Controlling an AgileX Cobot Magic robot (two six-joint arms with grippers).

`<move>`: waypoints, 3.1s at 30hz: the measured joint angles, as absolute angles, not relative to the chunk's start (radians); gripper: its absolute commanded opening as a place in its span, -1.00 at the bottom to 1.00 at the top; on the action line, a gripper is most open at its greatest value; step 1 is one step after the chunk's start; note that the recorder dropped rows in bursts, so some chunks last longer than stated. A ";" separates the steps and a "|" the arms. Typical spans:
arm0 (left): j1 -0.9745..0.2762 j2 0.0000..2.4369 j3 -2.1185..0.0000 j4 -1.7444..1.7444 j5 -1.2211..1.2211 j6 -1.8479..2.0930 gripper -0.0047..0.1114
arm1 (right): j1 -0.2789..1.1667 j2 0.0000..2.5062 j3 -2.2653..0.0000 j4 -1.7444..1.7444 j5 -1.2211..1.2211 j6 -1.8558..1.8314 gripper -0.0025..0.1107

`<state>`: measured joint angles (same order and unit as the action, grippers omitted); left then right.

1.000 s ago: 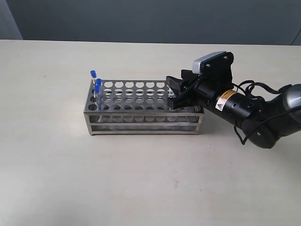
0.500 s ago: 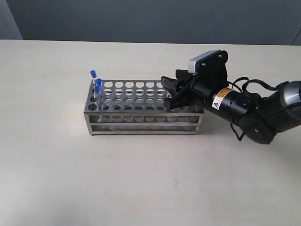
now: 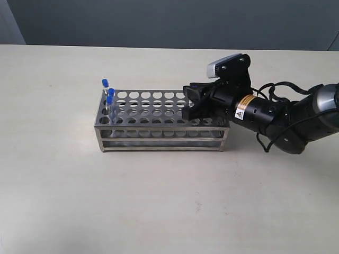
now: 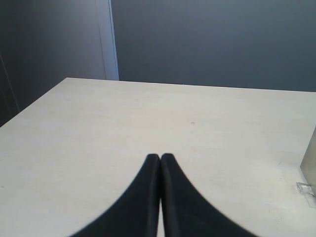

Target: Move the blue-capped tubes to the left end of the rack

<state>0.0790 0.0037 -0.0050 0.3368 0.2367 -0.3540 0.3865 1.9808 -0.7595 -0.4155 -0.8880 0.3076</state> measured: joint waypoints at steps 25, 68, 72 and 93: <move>0.079 0.004 -0.005 0.337 0.237 -0.354 -0.91 | 0.451 1.651 -0.759 -0.603 -0.840 0.411 -0.97; 0.079 0.004 -0.005 0.337 0.237 -0.354 -0.91 | 0.690 2.109 -1.120 -0.635 -0.778 0.511 -0.10; 0.079 0.004 -0.005 0.337 0.237 -0.354 -0.91 | 0.690 2.110 -1.120 -0.635 -0.785 0.513 -0.35; 0.079 0.004 -0.005 0.337 0.237 -0.354 -0.91 | 0.342 0.908 -0.892 -0.604 0.097 0.572 -0.93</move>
